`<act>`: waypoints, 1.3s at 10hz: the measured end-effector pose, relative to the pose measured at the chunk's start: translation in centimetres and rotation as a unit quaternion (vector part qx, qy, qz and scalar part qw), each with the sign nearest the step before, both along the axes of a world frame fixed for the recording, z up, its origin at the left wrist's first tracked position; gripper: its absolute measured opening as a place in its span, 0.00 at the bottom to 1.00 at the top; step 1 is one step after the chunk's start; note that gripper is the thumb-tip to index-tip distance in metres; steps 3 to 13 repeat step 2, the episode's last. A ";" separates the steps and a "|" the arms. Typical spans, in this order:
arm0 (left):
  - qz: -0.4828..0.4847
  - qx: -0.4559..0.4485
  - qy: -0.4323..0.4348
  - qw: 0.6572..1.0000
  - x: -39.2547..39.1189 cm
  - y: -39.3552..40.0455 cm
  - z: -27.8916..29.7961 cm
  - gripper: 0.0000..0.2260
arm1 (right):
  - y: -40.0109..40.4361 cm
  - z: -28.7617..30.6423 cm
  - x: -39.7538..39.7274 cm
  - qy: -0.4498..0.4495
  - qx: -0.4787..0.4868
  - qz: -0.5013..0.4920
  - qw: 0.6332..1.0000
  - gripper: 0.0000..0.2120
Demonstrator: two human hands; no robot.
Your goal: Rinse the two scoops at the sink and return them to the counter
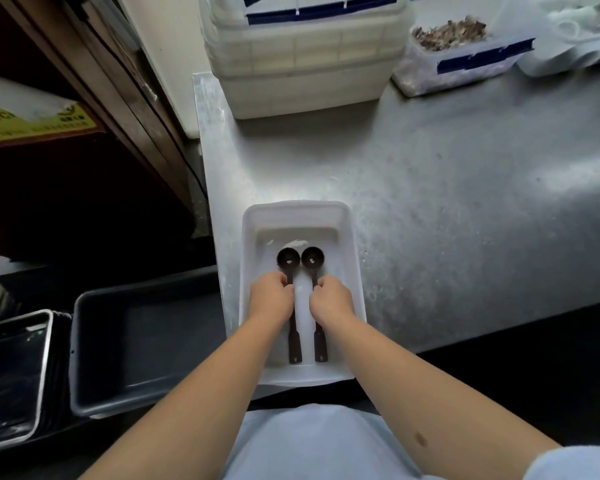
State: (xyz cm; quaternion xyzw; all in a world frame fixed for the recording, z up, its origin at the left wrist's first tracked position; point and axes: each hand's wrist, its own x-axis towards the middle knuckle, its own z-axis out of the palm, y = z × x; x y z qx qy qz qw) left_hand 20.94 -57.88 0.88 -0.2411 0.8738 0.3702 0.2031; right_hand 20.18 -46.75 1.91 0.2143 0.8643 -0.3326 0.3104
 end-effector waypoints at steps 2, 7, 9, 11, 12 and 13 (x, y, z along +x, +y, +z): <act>0.007 -0.001 0.004 1.000 0.4 0.0 0.6 0.03 | -0.2 0.5 0.6 0.006 0.019 -0.022 1.000 0.14; 0.007 -0.001 0.004 1.000 0.4 0.0 0.6 0.03 | -0.2 0.5 0.6 0.006 0.019 -0.022 1.000 0.14; 0.007 -0.001 0.004 1.000 0.4 0.0 0.6 0.03 | -0.2 0.5 0.6 0.006 0.019 -0.022 1.000 0.14; 0.007 -0.001 0.004 1.000 0.4 0.0 0.6 0.03 | -0.2 0.5 0.6 0.006 0.019 -0.022 1.000 0.14; 0.007 -0.001 0.004 1.000 0.4 0.0 0.6 0.03 | -0.2 0.5 0.6 0.006 0.019 -0.022 1.000 0.14; 0.007 -0.001 0.004 1.000 0.4 0.0 0.6 0.03 | -0.2 0.5 0.6 0.006 0.019 -0.022 1.000 0.14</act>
